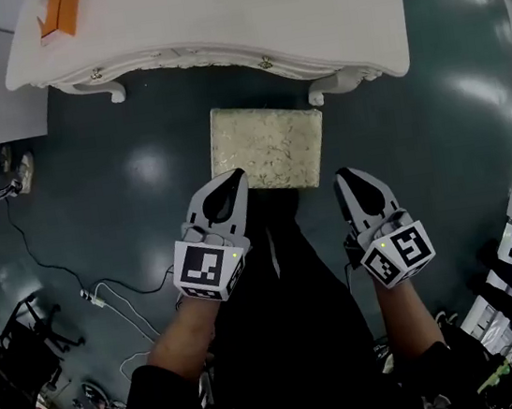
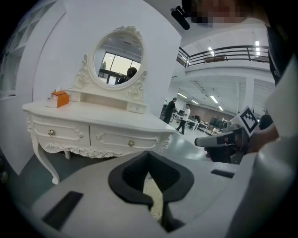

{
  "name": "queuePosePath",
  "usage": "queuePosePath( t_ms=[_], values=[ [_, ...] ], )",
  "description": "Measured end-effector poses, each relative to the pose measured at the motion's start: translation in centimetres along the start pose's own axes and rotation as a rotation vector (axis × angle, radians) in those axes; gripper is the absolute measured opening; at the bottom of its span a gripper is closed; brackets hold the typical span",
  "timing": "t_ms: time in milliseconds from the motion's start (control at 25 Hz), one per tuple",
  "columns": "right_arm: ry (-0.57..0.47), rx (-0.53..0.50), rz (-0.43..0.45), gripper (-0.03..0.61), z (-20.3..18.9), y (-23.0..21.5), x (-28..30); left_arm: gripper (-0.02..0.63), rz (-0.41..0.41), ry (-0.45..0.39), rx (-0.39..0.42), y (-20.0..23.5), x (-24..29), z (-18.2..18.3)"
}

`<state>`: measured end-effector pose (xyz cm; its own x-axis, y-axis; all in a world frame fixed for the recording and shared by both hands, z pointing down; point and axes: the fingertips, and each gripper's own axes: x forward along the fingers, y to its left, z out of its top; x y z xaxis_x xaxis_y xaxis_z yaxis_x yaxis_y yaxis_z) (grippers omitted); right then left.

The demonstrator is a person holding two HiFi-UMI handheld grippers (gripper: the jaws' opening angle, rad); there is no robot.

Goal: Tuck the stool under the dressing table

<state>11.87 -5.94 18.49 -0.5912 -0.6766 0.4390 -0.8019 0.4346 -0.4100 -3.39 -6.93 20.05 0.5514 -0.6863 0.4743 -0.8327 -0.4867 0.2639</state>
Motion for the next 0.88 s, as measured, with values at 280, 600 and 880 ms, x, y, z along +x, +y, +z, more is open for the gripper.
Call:
queuePosePath(
  t_ms=[280,600,880],
  values=[
    [0.07,0.03,-0.015,0.023,-6.2,-3.5,3.8,0.003,-0.018,0.017,-0.017,2.3,3.8,-5.1],
    [0.113,0.073,-0.008,0.023,-13.3,-6.1,8.7,0.003,-0.011,0.089,-0.009,4.5,7.8,-12.0],
    [0.182,0.086,-0.036,0.025,-19.5,-9.3,11.9,0.04,-0.012,0.163,-0.028,7.9,10.6,-17.8]
  ],
)
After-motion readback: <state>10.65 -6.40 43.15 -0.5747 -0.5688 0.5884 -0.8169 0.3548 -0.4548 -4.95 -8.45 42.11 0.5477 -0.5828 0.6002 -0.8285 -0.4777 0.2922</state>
